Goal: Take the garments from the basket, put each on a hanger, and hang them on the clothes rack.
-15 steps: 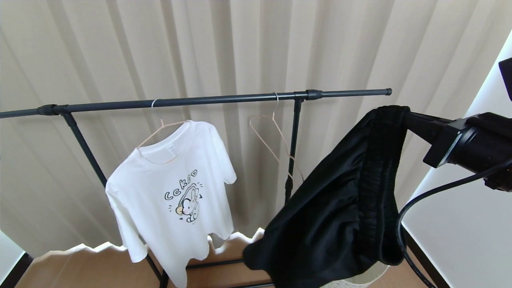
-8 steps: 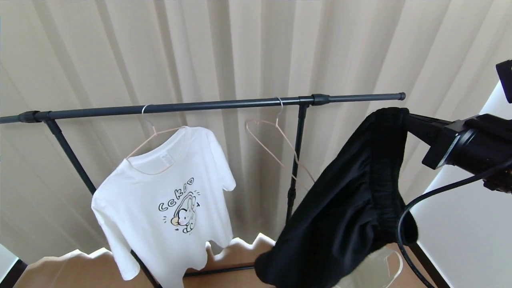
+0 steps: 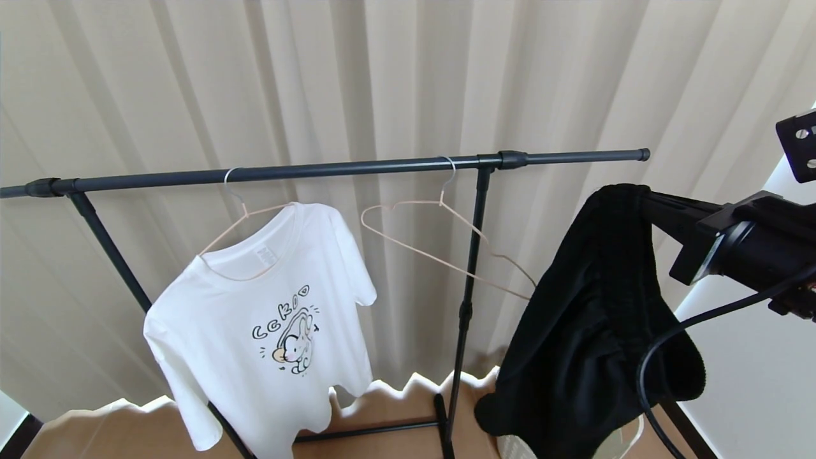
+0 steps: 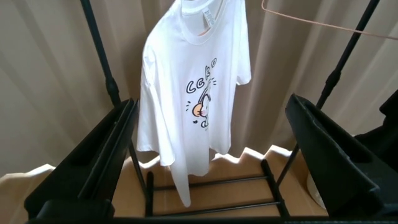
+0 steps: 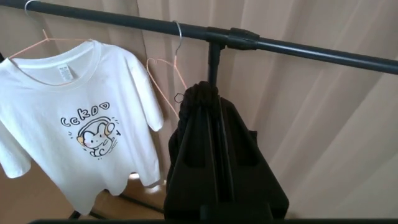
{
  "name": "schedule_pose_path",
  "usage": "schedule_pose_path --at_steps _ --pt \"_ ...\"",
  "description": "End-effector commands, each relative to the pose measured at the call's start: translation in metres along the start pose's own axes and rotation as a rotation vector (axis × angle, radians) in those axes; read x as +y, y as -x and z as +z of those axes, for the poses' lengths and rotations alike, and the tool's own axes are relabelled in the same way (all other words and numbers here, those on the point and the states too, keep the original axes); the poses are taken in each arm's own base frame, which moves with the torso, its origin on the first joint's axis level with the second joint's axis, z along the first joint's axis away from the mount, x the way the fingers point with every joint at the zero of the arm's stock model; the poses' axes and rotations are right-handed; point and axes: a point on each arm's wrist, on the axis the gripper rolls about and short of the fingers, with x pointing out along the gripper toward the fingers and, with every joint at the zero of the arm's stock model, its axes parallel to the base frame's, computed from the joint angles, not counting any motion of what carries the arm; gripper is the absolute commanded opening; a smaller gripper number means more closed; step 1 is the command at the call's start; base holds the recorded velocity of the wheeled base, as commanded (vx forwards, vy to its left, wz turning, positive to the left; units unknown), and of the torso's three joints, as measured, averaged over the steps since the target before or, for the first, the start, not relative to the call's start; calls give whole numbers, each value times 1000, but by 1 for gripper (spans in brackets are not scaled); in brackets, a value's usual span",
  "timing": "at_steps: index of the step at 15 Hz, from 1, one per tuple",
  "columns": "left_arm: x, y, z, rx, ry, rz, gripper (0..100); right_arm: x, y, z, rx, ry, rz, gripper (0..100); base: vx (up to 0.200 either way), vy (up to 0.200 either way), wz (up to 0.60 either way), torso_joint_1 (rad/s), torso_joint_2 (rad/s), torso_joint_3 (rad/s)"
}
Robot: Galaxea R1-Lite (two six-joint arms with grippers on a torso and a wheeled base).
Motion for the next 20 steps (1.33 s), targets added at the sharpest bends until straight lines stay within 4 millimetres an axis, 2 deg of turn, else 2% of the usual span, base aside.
schedule_pose_path --at_steps 1,3,5,6,7,8,9,10,12,14,17,20 --pt "0 0 0 3 -16 7 100 0 2 2 5 9 -23 0 0 0 0 0 0 0" --pt "1 -3 3 58 -106 35 100 -1 1 17 171 2 -83 0 0 0 0 0 0 0" --pt "1 -19 26 180 -106 21 100 6 -2 38 308 -112 -61 0 0 0 0 0 0 0" --pt "2 -44 61 274 -12 14 100 26 -23 57 394 -243 -19 0 0 0 0 0 0 0" --pt "2 -68 84 335 67 -9 100 38 -41 62 436 -291 -2 0 0 0 0 0 0 0" --pt "-3 -93 100 391 122 -51 100 51 -61 58 461 -299 21 0 0 0 0 0 0 0" --pt "-8 -108 107 427 163 -87 100 59 -71 55 469 -302 27 0 0 0 0 0 0 0" --pt "-23 -131 117 486 240 -163 100 75 -84 47 488 -339 42 0 0 0 0 0 0 0" --pt "-49 -157 122 556 257 -214 100 85 -93 38 461 -467 20 0 0 0 0 0 0 0" --pt "-68 -172 122 592 218 -254 100 88 -103 33 425 -494 6 0 0 0 0 0 0 0" --pt "-107 -181 130 623 208 -391 100 105 -100 33 398 -481 0 0 0 0 0 0 0 0" --pt "-135 -195 125 681 179 -433 100 118 -114 28 353 -512 -100 0 0 0 0 0 0 0"
